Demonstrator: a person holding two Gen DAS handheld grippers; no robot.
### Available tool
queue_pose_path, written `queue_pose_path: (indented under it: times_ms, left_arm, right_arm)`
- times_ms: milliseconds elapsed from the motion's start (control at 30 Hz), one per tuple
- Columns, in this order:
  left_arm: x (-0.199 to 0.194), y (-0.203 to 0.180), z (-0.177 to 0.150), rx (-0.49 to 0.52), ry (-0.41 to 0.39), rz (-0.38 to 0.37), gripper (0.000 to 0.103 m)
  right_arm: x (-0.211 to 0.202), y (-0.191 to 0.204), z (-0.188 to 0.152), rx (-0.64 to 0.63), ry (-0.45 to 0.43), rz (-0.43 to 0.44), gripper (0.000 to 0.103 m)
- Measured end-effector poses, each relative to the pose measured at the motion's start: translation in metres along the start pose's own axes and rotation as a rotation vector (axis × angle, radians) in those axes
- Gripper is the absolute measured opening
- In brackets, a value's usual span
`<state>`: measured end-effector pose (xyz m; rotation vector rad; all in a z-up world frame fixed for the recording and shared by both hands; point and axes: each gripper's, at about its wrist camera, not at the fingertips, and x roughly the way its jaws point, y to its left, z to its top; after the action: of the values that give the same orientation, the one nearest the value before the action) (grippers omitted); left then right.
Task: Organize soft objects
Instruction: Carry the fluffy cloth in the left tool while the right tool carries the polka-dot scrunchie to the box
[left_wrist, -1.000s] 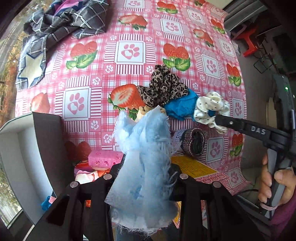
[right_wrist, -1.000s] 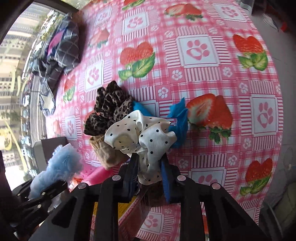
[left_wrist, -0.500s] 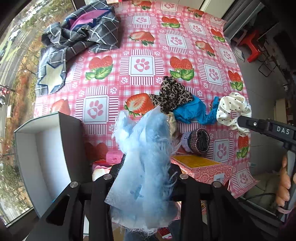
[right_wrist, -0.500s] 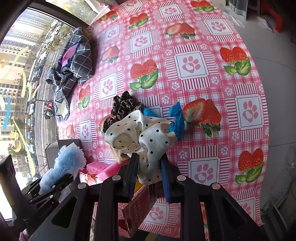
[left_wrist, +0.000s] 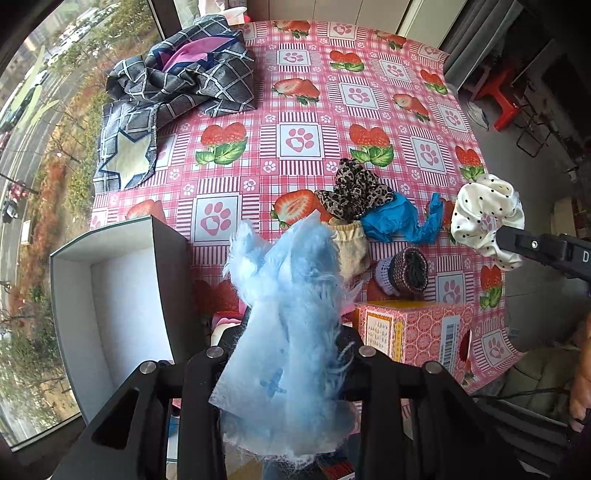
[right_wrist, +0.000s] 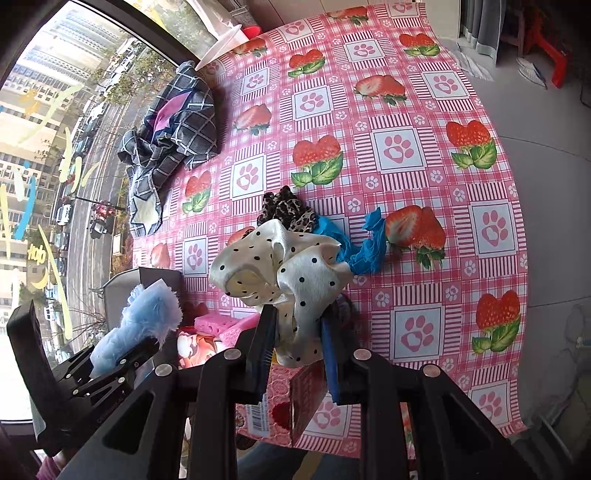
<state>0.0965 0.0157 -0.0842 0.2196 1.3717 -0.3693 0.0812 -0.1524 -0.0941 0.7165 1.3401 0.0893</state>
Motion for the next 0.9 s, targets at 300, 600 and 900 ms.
queue_pose_path:
  times_ms: [300,600,900]
  left_arm:
    - [-0.008,0.008,-0.026,0.055,-0.018,-0.016,0.036]
    - [-0.021,0.027,-0.055,0.09,-0.035,-0.038,0.036]
    - [-0.03,0.048,-0.071,0.089,-0.062,-0.053,0.036]
  right_arm:
    - [-0.011,0.017,-0.036,0.02,-0.03,-0.021,0.025]
    - [-0.018,0.036,-0.078,0.053,-0.051,-0.037,0.025]
    - [-0.021,0.055,-0.114,0.057,-0.051,-0.048,0.025]
